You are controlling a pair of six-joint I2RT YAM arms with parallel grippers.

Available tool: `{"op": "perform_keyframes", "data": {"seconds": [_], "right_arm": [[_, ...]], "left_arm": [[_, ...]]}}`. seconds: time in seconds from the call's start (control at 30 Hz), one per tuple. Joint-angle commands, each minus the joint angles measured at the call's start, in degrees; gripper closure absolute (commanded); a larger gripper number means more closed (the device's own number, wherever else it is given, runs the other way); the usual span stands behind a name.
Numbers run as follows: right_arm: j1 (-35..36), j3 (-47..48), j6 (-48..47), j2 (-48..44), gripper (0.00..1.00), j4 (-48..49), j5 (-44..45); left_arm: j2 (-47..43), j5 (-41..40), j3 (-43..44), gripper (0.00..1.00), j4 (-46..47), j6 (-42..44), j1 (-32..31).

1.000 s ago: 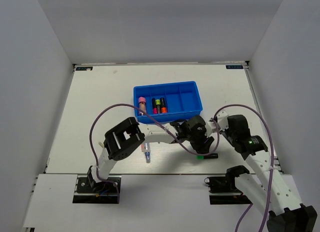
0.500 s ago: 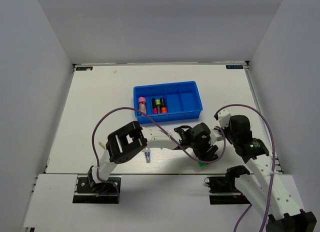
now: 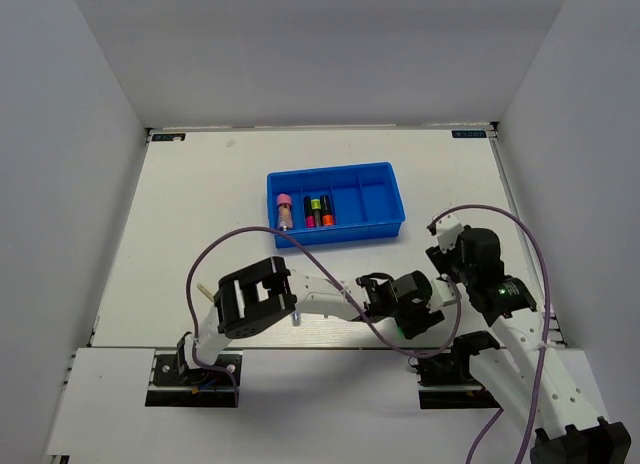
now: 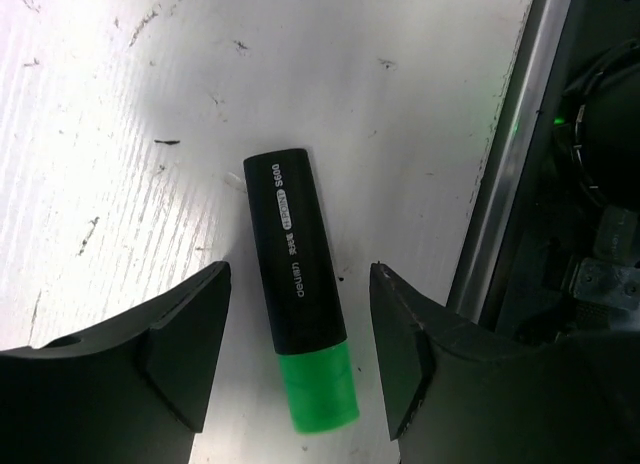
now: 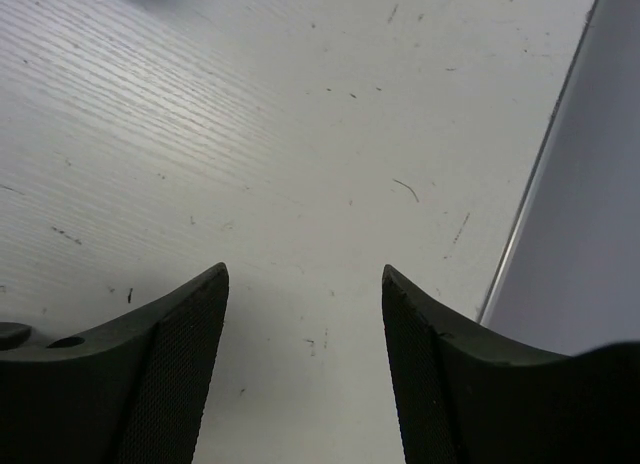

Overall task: Sort the stationery into containers
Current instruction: Pick up the pen from the center of the board, then place the pen in the storage box.

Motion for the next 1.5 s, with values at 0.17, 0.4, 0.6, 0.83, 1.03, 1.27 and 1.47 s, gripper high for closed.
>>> {"op": "perform_keyframes", "data": {"seconds": [0.17, 0.4, 0.6, 0.83, 1.03, 1.27, 1.47], "right_arm": [[0.2, 1.2, 2.6, 0.1, 0.34, 0.1, -3.7], [0.1, 2.8, 2.9, -1.4, 0.34, -1.1, -4.2], [0.1, 3.1, 3.7, -1.4, 0.20, -1.1, -4.5], [0.0, 2.9, 4.3, -0.8, 0.10, 0.4, -3.4], [-0.2, 2.9, 4.9, -0.4, 0.10, 0.9, -3.3], [0.0, 1.9, 5.1, -0.2, 0.10, 1.6, -3.8], [0.0, 1.1, 5.3, 0.0, 0.10, 2.1, -4.3]], "left_arm": [[4.7, -2.9, -2.6, 0.42, -7.4, -0.7, -0.3], [7.2, -9.5, -2.7, 0.70, -11.2, -1.4, 0.6], [6.5, -15.7, -5.0, 0.96, -14.2, -2.8, 1.8], [-4.2, -16.7, -13.6, 1.00, -11.6, -5.0, 4.5], [-16.3, -17.9, -17.5, 1.00, -10.6, -6.0, 5.9], [-25.6, -19.4, -18.7, 1.00, -11.2, -6.8, 8.4], [-31.0, -19.0, -16.3, 1.00, -12.3, -5.7, 9.6]]}}
